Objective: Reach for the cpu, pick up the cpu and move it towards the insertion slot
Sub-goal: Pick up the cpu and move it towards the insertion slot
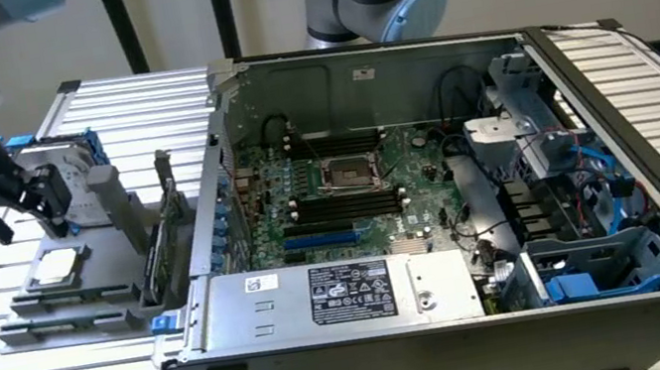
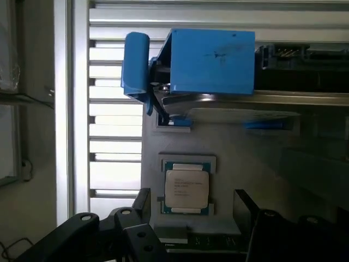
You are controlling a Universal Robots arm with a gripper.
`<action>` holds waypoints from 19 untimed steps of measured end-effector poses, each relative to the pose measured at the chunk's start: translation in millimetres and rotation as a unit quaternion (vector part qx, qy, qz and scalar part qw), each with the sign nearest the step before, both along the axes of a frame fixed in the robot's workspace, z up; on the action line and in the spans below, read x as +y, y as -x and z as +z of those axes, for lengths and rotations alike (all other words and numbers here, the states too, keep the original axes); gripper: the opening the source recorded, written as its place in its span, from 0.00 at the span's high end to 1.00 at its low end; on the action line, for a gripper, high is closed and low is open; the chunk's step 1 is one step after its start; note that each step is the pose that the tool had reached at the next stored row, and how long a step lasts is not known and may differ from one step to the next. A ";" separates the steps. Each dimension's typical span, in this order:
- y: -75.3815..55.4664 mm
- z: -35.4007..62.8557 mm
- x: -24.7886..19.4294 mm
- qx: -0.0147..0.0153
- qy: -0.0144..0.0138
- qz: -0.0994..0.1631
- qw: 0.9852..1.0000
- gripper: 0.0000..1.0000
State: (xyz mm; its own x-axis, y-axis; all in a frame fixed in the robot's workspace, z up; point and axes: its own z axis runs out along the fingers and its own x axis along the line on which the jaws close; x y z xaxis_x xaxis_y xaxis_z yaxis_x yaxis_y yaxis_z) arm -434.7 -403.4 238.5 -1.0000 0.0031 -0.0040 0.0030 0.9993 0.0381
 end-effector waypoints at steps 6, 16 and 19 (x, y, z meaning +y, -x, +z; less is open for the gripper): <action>0.0 -11.0 -0.6 0.000 0.000 -0.008 1.000 0.29; 0.0 -25.2 -4.2 0.000 0.001 -0.015 1.000 0.29; 0.1 -27.8 -4.8 0.001 0.001 -0.017 1.000 0.29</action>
State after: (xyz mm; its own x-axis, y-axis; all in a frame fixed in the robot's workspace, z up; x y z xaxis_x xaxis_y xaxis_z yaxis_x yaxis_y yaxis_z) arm -434.7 -408.2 210.7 -0.9993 0.0371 -0.0025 0.0370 0.9987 0.0356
